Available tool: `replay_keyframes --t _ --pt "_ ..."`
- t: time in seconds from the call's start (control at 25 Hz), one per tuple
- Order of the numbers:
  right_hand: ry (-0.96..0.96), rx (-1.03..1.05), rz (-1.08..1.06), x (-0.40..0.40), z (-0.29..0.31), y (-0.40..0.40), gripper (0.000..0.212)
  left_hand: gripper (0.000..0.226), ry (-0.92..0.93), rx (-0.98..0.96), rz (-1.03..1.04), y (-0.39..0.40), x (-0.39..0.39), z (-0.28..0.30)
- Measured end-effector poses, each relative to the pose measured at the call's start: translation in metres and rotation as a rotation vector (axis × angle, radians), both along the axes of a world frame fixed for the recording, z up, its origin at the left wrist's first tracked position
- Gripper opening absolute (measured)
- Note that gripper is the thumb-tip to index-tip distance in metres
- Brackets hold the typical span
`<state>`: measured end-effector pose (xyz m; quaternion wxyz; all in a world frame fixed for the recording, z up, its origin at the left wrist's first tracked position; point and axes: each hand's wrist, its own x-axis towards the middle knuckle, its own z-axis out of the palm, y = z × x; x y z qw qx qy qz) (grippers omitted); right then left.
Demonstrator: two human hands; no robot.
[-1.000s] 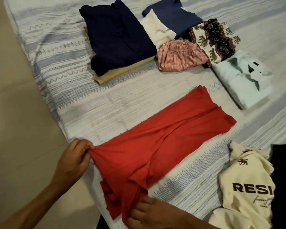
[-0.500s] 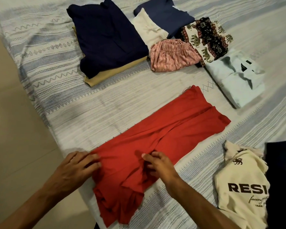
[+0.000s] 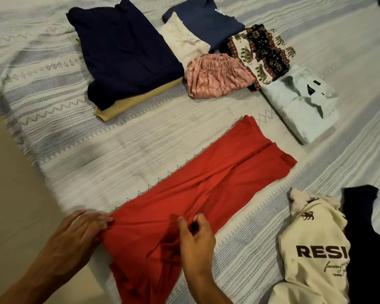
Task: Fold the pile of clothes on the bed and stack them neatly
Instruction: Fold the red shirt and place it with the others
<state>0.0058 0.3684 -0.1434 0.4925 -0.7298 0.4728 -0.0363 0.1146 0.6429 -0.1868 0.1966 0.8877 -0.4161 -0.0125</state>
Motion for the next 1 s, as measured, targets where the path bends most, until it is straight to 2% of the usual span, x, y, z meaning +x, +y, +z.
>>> replay_keyframes --t 0.04,0.08,0.2,0.24,0.32,0.44,0.52,0.64,0.76,0.84,1.0 --pt "0.053 0.011 0.017 -0.002 -0.003 -0.003 0.035 0.028 -0.041 0.015 -0.03 0.002 0.001 -0.001" --pt "0.123 0.117 0.014 -0.002 -0.006 -0.009 0.035 0.026 -0.078 0.033 -0.061 0.003 0.003 -0.003" --pt "0.28 0.618 -0.037 0.008 -0.008 -0.025 0.02 0.031 -0.05 0.098 -0.038 0.004 0.005 -0.006" --pt "0.326 0.645 0.011 0.011 -0.006 -0.03 0.02 0.037 0.002 0.107 0.013 0.001 0.006 -0.005" --pt "0.357 0.565 0.099 0.016 -0.004 -0.036 0.02 0.043 0.078 0.106 0.094 -0.002 0.008 -0.003" --pt "0.194 0.583 0.009 0.026 -0.001 -0.052 0.017 0.042 0.115 0.121 0.088 -0.001 0.015 -0.007" --pt "0.036 0.706 -0.167 0.036 -0.001 -0.07 0.013 0.04 0.136 0.16 0.063 0.004 0.016 -0.009" --pt "-0.1 0.873 -0.352 0.053 -0.001 -0.093 0.018 0.023 0.093 0.123 -0.005 0.011 0.014 -0.01" --pt "-0.113 0.903 -0.411 0.068 -0.004 -0.106 0.017 0.045 0.036 0.128 -0.058 0.018 0.017 -0.011" --pt "-0.112 0.932 -0.43 0.076 -0.006 -0.118 0.015 0.049 0.047 0.151 -0.06 0.019 0.017 -0.011" --pt "-0.257 0.982 -0.462 0.097 -0.011 -0.147 0.023 0.057 0.12 0.208 -0.095 0.016 0.02 -0.004"
